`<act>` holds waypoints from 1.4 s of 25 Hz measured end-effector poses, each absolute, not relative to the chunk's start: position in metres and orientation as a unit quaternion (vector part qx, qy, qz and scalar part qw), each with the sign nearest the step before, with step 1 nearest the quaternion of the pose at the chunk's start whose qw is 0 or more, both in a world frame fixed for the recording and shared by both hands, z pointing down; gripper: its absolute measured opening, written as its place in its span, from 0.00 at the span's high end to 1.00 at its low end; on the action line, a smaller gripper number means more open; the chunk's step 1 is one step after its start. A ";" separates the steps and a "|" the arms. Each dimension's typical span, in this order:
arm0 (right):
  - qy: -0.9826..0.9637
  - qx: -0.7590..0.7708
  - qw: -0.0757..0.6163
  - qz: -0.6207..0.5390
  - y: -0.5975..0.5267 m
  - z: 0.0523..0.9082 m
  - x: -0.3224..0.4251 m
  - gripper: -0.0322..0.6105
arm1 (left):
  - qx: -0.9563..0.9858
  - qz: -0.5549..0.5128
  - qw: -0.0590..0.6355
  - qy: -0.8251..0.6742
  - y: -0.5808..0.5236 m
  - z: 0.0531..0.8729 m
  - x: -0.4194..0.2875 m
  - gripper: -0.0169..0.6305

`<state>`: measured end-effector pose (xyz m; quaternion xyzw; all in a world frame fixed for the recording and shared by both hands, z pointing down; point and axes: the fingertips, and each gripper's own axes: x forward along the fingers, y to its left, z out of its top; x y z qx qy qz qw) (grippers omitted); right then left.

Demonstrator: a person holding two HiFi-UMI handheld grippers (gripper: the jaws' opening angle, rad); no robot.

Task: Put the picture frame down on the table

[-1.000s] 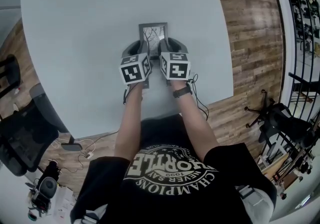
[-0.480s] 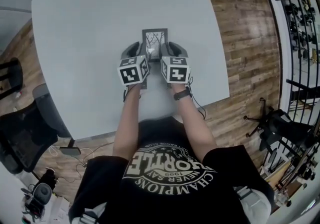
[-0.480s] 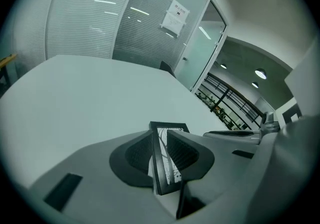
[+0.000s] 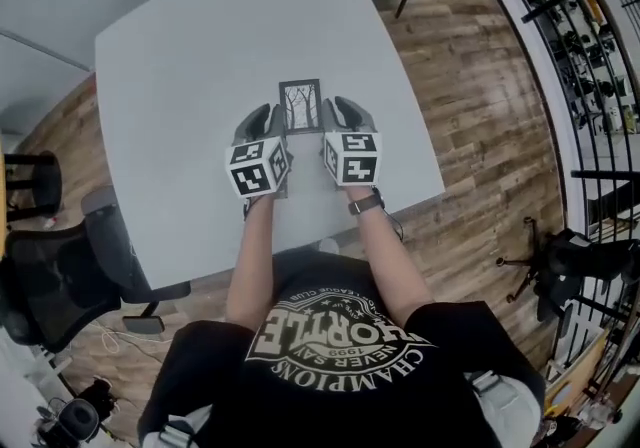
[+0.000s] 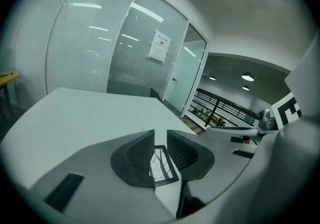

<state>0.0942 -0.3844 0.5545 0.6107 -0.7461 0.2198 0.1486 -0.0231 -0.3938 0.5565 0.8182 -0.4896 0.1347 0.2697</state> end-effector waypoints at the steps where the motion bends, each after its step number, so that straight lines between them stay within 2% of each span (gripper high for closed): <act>1: -0.751 0.612 0.138 0.207 -0.377 0.540 0.095 0.84 | 0.822 0.125 0.256 -0.492 -0.388 0.542 -0.023 0.87; 6: -0.768 0.621 0.086 0.133 -0.340 0.468 0.104 0.85 | 0.846 0.077 0.180 -0.496 -0.354 0.467 -0.015 0.87; 7: -0.769 0.625 0.074 0.116 -0.331 0.454 0.105 0.90 | 0.849 0.068 0.164 -0.498 -0.345 0.453 -0.016 0.87; 13: -0.771 0.633 0.033 0.055 -0.259 0.388 0.101 0.93 | 0.856 0.020 0.097 -0.508 -0.271 0.386 -0.025 0.89; 19: -0.774 0.633 0.020 0.026 -0.204 0.359 0.100 0.95 | 0.856 0.008 0.072 -0.512 -0.210 0.361 -0.030 0.96; 35: -0.771 0.636 0.032 0.017 -0.139 0.370 0.101 0.95 | 0.855 0.003 0.062 -0.515 -0.142 0.370 -0.037 0.97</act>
